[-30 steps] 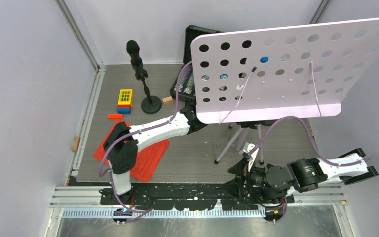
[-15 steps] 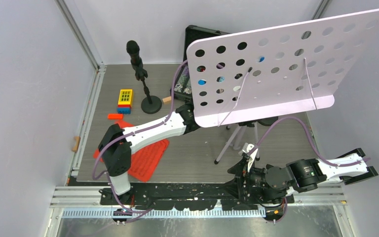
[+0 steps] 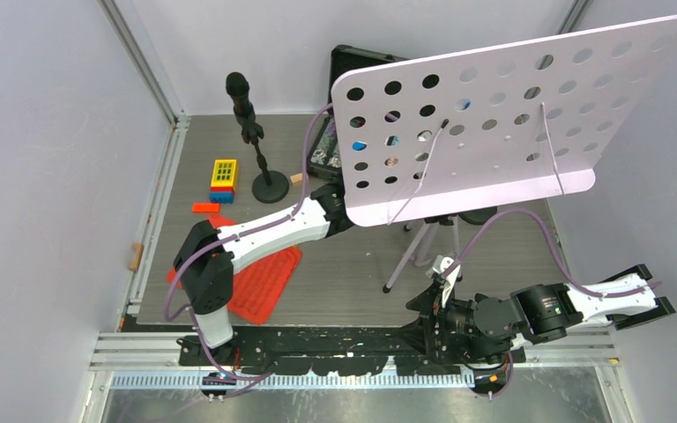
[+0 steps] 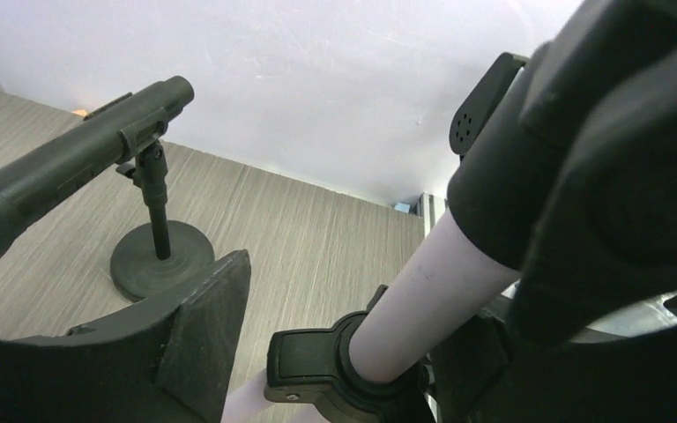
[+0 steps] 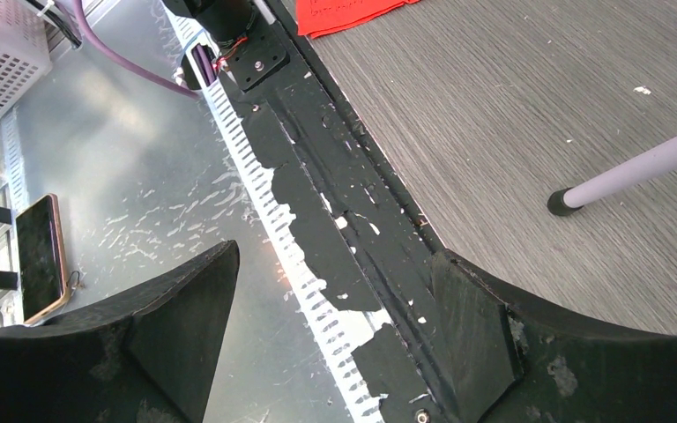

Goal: Pack up the instrument practice props
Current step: Adjust the music stand at the center of the board.

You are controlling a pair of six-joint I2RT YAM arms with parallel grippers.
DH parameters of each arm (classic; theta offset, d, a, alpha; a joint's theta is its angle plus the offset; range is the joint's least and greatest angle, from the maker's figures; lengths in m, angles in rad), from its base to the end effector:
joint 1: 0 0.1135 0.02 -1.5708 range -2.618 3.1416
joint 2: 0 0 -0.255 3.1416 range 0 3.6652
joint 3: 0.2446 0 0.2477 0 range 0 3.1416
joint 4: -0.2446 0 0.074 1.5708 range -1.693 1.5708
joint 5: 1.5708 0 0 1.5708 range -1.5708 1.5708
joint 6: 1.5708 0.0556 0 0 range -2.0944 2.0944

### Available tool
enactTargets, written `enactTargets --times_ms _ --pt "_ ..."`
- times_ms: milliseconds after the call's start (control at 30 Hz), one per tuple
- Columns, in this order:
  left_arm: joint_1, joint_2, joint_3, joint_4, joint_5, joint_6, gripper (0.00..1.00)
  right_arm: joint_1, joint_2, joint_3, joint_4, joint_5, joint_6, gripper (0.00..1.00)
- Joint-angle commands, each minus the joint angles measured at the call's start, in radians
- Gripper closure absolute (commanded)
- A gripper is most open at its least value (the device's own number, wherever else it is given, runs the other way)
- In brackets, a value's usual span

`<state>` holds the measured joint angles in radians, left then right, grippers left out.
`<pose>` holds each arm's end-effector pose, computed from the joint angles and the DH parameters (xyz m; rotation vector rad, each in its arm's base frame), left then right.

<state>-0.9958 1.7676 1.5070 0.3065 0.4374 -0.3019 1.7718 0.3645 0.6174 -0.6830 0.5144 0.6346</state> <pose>0.2205 -0.3835 0.3653 0.9226 1.4219 -1.3368 0.0047 0.1139 0.2716 -0.8208 1.9336 1.0441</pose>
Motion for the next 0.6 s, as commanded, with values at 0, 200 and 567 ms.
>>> enactTargets --times_ms 0,200,567 --pt "0.013 -0.001 0.003 0.123 0.018 -0.031 0.26 0.003 -0.005 -0.001 0.043 0.027 0.018 0.15" --pt "0.015 0.018 -0.037 0.316 0.024 -0.115 0.21 0.003 -0.006 -0.004 0.046 0.029 0.019 0.15" --pt "0.016 0.042 -0.026 0.261 0.042 -0.104 0.50 0.003 -0.023 -0.005 0.024 0.032 0.031 0.15"
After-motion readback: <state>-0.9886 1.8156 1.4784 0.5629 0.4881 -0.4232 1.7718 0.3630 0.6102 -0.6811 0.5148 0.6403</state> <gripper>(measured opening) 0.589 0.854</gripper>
